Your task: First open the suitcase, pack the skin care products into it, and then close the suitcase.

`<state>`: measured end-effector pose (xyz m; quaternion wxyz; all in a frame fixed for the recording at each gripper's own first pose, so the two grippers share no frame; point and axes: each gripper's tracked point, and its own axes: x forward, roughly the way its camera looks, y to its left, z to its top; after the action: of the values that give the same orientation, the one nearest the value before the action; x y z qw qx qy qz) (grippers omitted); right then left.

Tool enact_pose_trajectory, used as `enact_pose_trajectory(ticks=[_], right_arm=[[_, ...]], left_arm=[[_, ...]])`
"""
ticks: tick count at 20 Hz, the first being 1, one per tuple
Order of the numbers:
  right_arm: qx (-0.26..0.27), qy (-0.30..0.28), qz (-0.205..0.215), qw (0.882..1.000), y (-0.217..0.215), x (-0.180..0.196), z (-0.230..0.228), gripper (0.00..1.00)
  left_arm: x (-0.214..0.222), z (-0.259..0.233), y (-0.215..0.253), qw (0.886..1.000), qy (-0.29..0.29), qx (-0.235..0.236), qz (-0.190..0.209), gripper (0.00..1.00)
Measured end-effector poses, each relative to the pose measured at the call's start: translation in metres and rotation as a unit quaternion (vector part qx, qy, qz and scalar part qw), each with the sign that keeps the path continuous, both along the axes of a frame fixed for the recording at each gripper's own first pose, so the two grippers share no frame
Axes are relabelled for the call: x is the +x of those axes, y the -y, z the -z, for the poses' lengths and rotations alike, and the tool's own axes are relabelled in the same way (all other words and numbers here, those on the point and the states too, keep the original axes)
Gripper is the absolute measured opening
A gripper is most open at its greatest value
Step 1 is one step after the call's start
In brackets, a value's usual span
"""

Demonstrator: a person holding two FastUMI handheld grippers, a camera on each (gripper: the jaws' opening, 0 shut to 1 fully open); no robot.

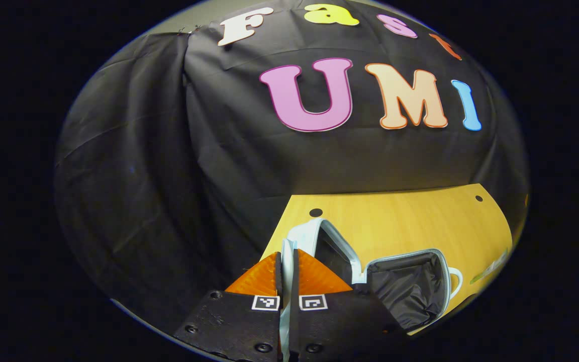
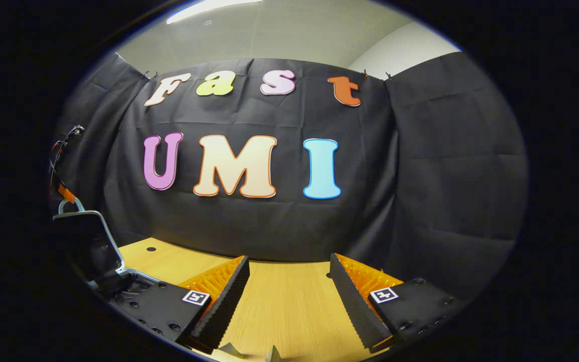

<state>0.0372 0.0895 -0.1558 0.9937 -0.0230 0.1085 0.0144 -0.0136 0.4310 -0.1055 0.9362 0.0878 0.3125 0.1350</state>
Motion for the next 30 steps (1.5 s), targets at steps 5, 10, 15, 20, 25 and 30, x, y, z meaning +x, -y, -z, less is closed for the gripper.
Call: enact_pose_trajectory(ticks=[5,10,15,20,25,30], right_arm=[[-0.013,-0.001,0.028,1.000,0.000,-0.001,0.004,0.98],[-0.020,-0.012,0.043,0.999,-0.004,-0.005,0.012,0.98],[-0.021,-0.021,0.051,0.998,-0.004,-0.007,0.016,0.98],[-0.022,-0.023,0.055,0.998,0.000,-0.004,0.015,0.98],[-0.020,-0.013,0.039,0.999,-0.003,-0.001,0.009,0.98],[-0.019,0.014,0.017,1.000,0.001,-0.003,-0.011,0.98]], left_arm=[[-0.005,0.034,-0.053,0.999,-0.016,-0.034,-0.031,0.00],[-0.014,0.065,-0.092,0.997,-0.027,-0.050,-0.051,0.00],[-0.023,0.098,-0.121,0.995,-0.037,-0.045,-0.080,0.01],[-0.025,0.095,-0.143,0.992,0.004,-0.036,-0.125,0.14],[-0.016,0.051,-0.120,0.988,0.089,-0.018,-0.124,0.81],[-0.011,-0.013,-0.063,0.975,0.183,-0.013,-0.122,0.94]])
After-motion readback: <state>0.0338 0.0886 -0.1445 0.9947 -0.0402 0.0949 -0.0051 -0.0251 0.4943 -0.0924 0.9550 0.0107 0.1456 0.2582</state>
